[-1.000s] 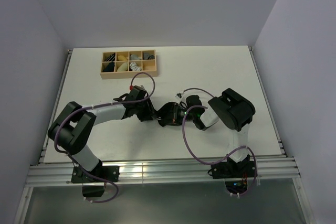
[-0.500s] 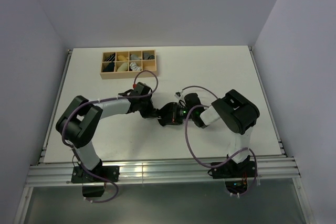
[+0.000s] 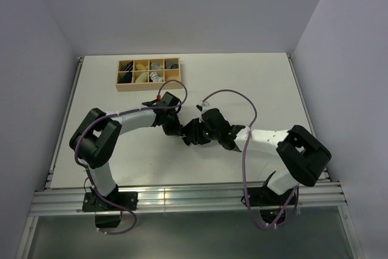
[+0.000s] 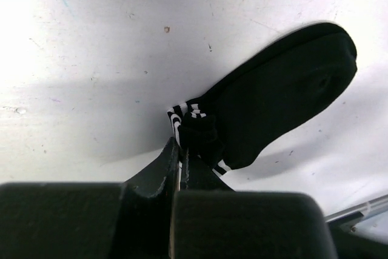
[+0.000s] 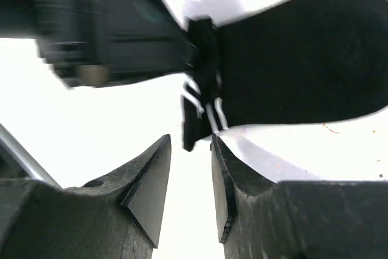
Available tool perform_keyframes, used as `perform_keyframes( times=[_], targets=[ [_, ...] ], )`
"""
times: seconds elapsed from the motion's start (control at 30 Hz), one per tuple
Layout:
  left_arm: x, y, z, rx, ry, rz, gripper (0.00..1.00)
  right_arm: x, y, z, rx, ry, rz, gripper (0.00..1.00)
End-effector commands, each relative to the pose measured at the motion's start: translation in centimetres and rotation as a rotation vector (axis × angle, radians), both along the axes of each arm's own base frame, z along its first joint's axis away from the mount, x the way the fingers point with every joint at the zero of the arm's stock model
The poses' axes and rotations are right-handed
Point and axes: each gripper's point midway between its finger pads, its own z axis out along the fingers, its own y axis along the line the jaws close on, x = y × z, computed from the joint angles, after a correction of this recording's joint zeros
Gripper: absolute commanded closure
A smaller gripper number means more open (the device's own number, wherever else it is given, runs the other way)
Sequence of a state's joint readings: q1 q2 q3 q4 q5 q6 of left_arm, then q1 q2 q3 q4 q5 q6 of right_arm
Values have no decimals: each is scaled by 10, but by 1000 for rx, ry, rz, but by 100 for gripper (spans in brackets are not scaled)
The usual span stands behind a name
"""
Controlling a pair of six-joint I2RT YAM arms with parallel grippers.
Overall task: Roll the socks
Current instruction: Roll the sock at the center of the board.
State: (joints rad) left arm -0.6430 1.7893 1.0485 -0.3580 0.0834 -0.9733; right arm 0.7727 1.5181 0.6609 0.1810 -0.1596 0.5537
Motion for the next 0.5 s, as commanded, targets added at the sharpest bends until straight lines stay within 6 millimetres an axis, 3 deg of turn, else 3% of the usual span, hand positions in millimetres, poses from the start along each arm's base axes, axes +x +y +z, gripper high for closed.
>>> perform_keyframes(
  times=[0.0,0.2,0.47],
  targets=[
    [-20,28,-20,172,74,-30,100,24,-10,30,-141,-235,-55,60],
    [-21,24,-14,180,78,-48,100,13,23,51,-158,-407,44,60],
    [-24,24,-14,187,84,-59,100,0,56,43,-170,-450,158,63]
  ],
)
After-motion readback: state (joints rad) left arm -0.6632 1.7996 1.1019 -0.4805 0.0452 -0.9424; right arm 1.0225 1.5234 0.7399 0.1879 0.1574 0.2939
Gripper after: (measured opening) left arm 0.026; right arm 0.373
